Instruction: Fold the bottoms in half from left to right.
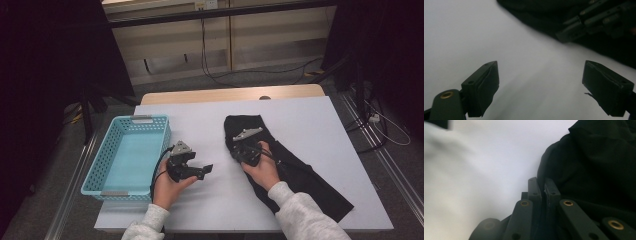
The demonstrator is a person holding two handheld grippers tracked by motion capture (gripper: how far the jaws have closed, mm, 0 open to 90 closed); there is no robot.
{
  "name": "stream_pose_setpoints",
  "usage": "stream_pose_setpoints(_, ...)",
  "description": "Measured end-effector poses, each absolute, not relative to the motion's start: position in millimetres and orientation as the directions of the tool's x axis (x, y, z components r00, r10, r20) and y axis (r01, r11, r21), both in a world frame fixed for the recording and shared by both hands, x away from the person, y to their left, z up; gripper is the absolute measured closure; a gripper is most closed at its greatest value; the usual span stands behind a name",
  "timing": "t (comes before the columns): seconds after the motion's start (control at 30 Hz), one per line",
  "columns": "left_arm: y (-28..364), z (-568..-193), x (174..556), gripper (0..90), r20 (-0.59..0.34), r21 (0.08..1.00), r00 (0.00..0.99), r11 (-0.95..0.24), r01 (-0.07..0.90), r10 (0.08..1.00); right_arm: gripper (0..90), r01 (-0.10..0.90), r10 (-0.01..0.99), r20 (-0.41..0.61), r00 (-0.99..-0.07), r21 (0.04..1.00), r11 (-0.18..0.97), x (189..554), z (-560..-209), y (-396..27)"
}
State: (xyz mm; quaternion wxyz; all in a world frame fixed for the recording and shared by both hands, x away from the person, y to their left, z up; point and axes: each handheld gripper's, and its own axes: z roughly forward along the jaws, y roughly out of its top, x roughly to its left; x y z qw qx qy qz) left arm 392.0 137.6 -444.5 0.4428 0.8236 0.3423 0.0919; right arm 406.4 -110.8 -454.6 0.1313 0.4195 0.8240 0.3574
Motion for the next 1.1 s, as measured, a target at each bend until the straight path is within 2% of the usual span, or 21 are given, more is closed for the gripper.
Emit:
stream_pose_setpoints(0.17,141.1,-443.8,392.6,13.0,-0.165,0.792,0.723,-0.347,0.502,0.671,85.1,0.553,0.695,0.105,-0.711,0.693,0.462,392.8,-453.8,-80.4)
stream_pose_setpoints(0.3,140.1,-444.5,392.9,12.9,-0.165,0.789,0.724,-0.351,0.505,0.669,70.4,0.541,0.633,0.144,-0.761,0.679,0.496,387.2,-450.4,-69.9)
stream_pose_setpoints(0.47,139.5,-443.3,393.1,12.8,-0.171,0.793,0.724,-0.343,0.504,0.669,53.2,0.543,0.637,0.143,-0.757,0.68,0.493,386.0,-445.6,-76.8)
stream_pose_setpoints(0.6,138.7,-444.1,395.0,12.5,-0.179,0.788,0.721,-0.34,0.513,0.67,43.1,0.529,0.642,0.118,-0.757,0.688,0.497,383.2,-434.3,-90.1)
stream_pose_setpoints(0.77,137.0,-444.1,398.8,12.5,-0.18,0.787,0.72,-0.341,0.515,0.671,39.0,0.504,0.669,0.076,-0.739,0.721,0.476,375.5,-418.8,-119.8)
stream_pose_setpoints(1.1,128.0,-443.2,406.3,12.4,-0.194,0.782,0.702,-0.324,0.533,0.685,34.9,0.556,0.76,0.099,-0.642,0.743,0.373,349.9,-421.5,-188.7)
